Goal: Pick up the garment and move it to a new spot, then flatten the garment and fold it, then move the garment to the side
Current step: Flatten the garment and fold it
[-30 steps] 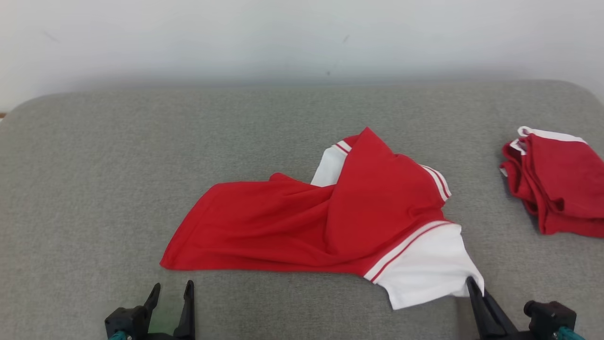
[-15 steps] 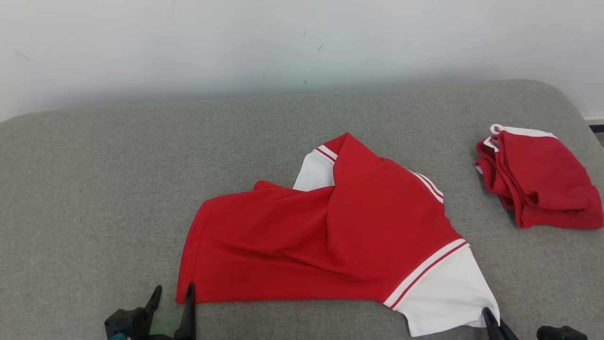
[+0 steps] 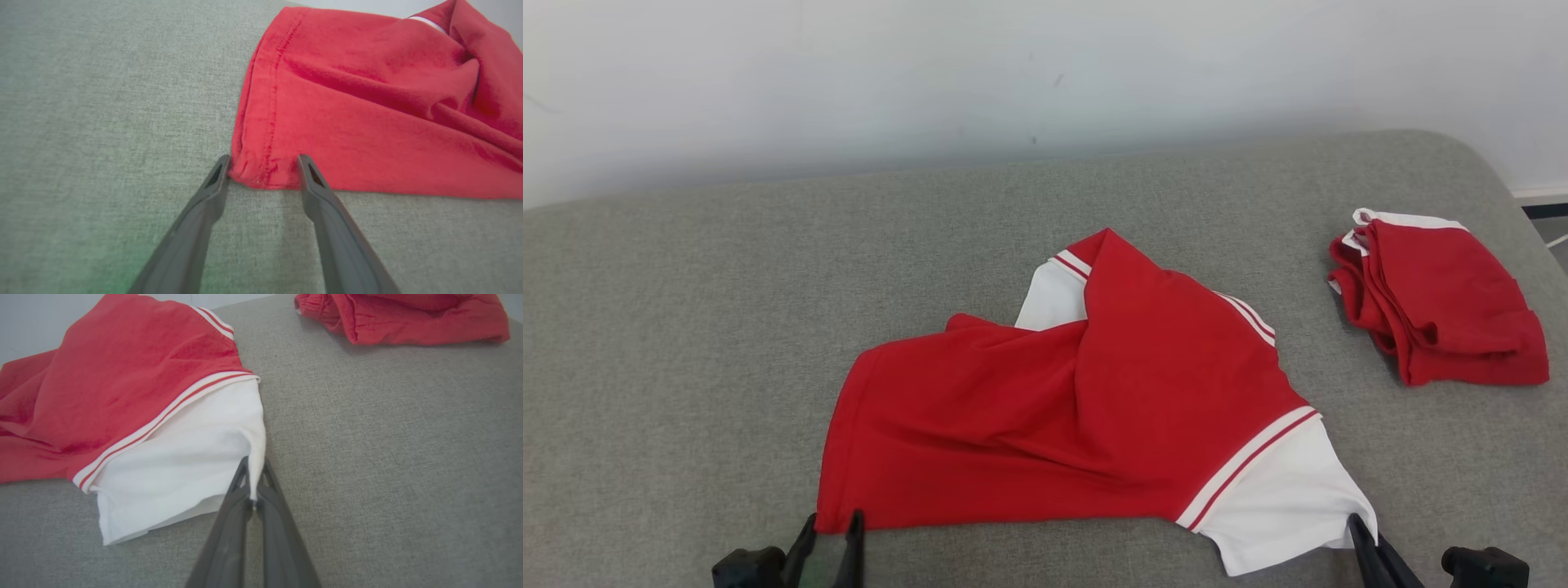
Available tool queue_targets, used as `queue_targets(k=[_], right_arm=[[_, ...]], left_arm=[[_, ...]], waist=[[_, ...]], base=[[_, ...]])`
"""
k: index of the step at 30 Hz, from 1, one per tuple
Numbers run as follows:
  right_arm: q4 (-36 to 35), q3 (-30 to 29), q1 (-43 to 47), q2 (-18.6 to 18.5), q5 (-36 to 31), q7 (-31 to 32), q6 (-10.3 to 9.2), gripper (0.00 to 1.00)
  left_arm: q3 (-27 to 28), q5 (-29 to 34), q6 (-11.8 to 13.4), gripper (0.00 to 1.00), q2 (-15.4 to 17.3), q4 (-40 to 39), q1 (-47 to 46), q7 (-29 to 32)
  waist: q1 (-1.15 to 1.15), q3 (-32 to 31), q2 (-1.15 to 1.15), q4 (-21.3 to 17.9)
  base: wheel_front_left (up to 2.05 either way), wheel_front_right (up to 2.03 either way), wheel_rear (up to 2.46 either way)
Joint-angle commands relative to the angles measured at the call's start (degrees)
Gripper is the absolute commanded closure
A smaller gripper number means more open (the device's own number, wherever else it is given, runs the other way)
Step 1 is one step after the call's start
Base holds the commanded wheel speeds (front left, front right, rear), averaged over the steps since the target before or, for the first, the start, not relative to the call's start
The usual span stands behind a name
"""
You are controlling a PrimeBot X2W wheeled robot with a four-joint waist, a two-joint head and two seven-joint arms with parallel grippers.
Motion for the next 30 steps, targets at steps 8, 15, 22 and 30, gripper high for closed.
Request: queue_targets(k=[8, 15, 22, 30], right_arm=[[-1.09, -0.43, -1.01, 0.26, -0.57, -0.01, 0.01, 1.0], [-3.78, -1.79, -1.43, 1.49, -1.42, -0.01, 0.01, 1.0], [-9.48, -4.15, -3.94, 2.7, -4.29, -0.01, 0.01, 1.0], [-12.75, -4.8, -15.28, 2.71, -6.15, -0.01, 0.01, 1.0]], left_arm=[[0.22, 0.19, -0.8, 1.0, 0.05, 0.78, -0.33, 0.0], [1.92, 0.91, -0.82, 1.0, 0.07, -3.78, 0.92, -0.04], [2.3, 1.07, -0.75, 1.0, 0.06, -8.37, -1.01, -0.04], [3.51, 6.4, -2.78, 1.0, 1.63, -9.44, -10.59, -0.04]], waist=[[0.0, 0.48, 0.0, -0.67], [0.0, 0.11, 0.0, 0.32], [0.0, -1.83, 0.0, 2.27], [0.0, -4.44, 0.0, 4.76]], base=[[0.0, 0.0, 0.0], [0.0, 0.0, 0.0], [0.0, 0.0, 0.0], [0.0, 0.0, 0.0]])
